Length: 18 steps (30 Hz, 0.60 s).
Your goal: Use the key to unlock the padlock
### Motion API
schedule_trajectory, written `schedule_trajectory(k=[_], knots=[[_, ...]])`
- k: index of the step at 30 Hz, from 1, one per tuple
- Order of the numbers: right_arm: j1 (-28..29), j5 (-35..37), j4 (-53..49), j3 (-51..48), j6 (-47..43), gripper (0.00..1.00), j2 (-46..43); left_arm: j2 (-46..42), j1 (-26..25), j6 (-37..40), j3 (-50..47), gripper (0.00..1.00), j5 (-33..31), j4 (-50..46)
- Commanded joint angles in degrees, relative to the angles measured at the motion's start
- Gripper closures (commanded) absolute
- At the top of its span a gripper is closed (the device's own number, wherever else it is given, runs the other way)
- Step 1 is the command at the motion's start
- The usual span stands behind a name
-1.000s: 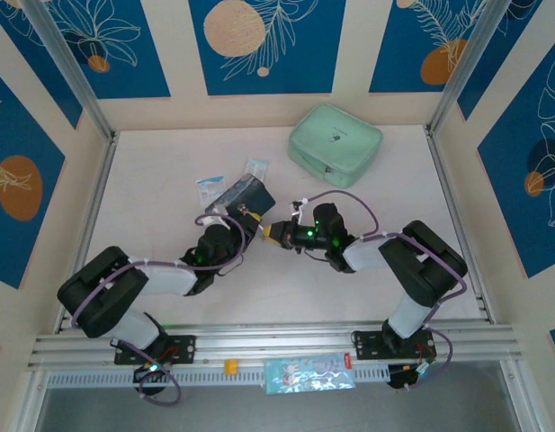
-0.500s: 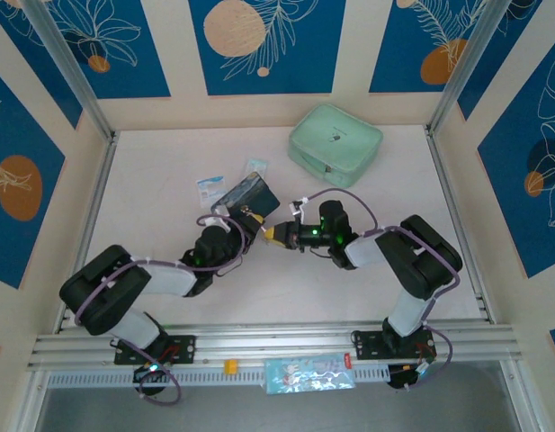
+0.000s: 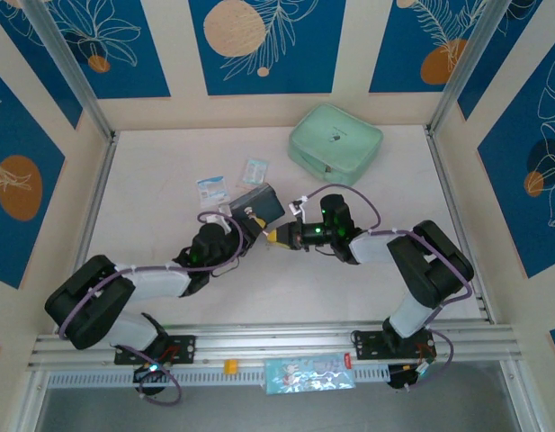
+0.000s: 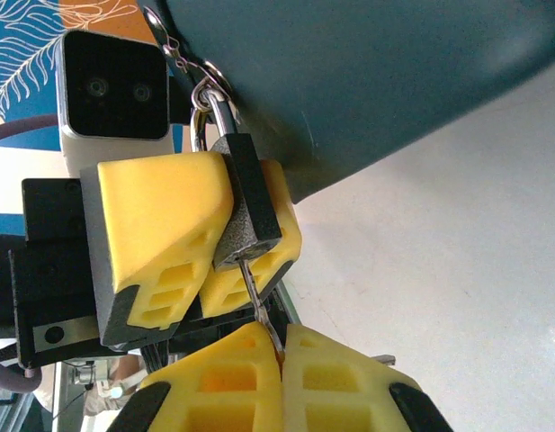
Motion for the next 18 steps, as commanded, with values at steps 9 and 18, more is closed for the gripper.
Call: schedule_trajectory(k=[9, 18], knots=[[-0.2, 13.3, 6.6, 2.2, 5.2, 1.0, 1.3, 0.0, -2.6, -0.1, 2.3, 1.0, 15.9, 5.4], [-0.2, 14.2, 11.4, 4.7, 9.3, 1.0, 6.3, 0.3, -3.2, -0.4, 3.0, 1.0, 16.0, 5.9]])
